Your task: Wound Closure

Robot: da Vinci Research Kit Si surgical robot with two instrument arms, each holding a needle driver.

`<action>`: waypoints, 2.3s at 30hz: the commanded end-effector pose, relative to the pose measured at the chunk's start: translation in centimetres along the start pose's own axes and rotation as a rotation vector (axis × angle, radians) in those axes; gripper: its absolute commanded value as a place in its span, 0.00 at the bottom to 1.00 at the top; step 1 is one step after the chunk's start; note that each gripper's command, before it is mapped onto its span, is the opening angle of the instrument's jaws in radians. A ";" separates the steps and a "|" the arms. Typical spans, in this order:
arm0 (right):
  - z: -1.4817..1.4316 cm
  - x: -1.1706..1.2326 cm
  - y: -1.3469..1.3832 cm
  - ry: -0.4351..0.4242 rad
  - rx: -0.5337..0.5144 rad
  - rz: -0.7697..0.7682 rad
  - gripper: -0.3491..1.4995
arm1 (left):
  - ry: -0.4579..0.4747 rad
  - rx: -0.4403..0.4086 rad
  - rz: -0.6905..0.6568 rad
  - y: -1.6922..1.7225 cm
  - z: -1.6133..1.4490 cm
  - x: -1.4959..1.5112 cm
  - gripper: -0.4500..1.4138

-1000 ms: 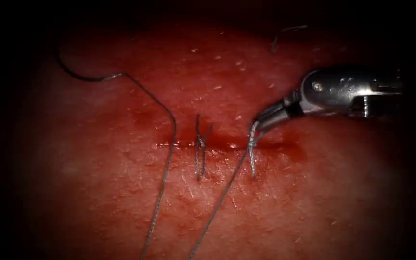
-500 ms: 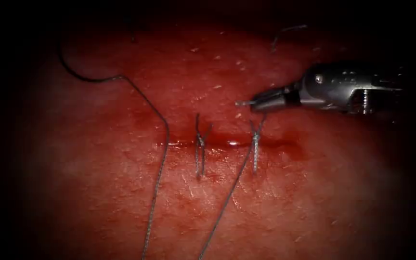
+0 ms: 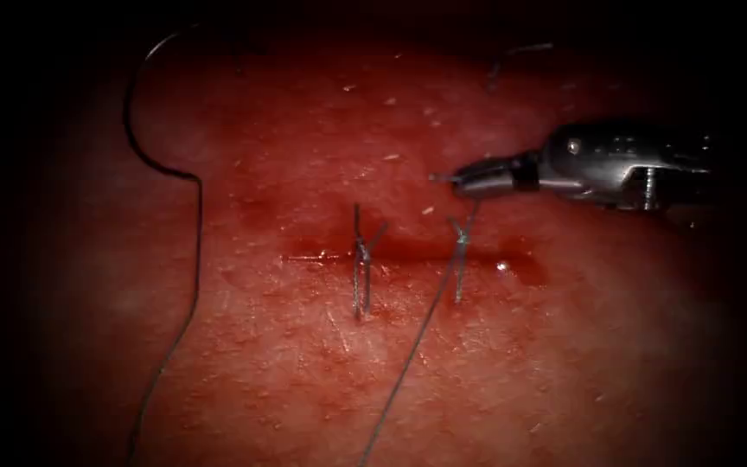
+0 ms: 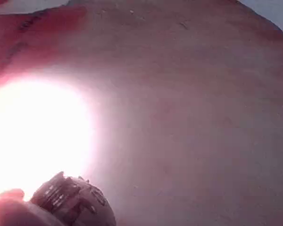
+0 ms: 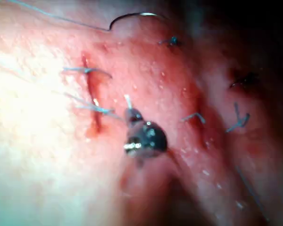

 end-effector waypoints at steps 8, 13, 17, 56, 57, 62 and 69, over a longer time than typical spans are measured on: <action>-0.55 0.26 0.00 0.214 -0.177 0.051 0.99 | 0.013 0.156 -0.053 -0.77 -0.02 -0.18 0.00; -1.09 0.25 -0.17 0.246 -0.257 -0.008 0.96 | 0.016 0.237 -0.050 -1.48 0.02 -0.27 0.00; -1.20 0.22 -0.46 0.258 -0.226 -0.042 0.88 | 0.009 0.265 -0.070 -1.84 0.14 -0.28 0.00; 0.32 0.53 -1.60 0.305 -0.117 -0.158 0.02 | -0.007 0.294 -0.210 -3.30 2.48 -2.21 0.00; 0.31 0.54 -1.62 0.311 -0.117 -0.158 0.02 | -0.006 0.288 -0.205 -3.28 2.53 -2.26 0.00; 0.28 0.62 -1.63 0.358 -0.126 -0.154 0.02 | -0.014 0.270 -0.198 -3.18 2.70 -2.44 0.00; 0.20 0.72 -1.61 0.482 -0.148 -0.154 0.08 | -0.019 0.257 -0.217 -3.00 2.85 -2.66 0.00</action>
